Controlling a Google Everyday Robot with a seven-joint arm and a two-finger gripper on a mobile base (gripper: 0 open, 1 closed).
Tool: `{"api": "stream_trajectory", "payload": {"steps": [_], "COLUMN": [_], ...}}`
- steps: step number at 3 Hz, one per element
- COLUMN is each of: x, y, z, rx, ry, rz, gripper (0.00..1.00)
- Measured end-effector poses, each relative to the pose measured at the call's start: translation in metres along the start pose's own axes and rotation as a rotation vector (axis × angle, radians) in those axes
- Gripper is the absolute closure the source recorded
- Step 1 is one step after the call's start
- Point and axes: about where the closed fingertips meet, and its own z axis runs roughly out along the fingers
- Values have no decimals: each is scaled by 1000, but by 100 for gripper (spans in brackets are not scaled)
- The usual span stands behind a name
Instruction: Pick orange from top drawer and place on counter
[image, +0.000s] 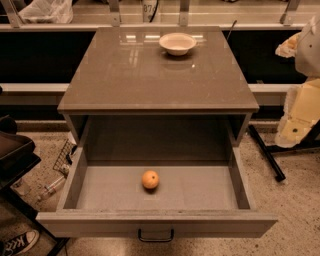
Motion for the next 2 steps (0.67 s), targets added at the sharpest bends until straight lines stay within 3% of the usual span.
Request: {"api": "stream_trajectory", "payload": {"steps": [1,2], "x": [0,-3], "y": [0,5], "z": [0,25], "rx": [0,-4], "ry": [0,-92], "rz": [0,-14], "gripper": [0,0]}}
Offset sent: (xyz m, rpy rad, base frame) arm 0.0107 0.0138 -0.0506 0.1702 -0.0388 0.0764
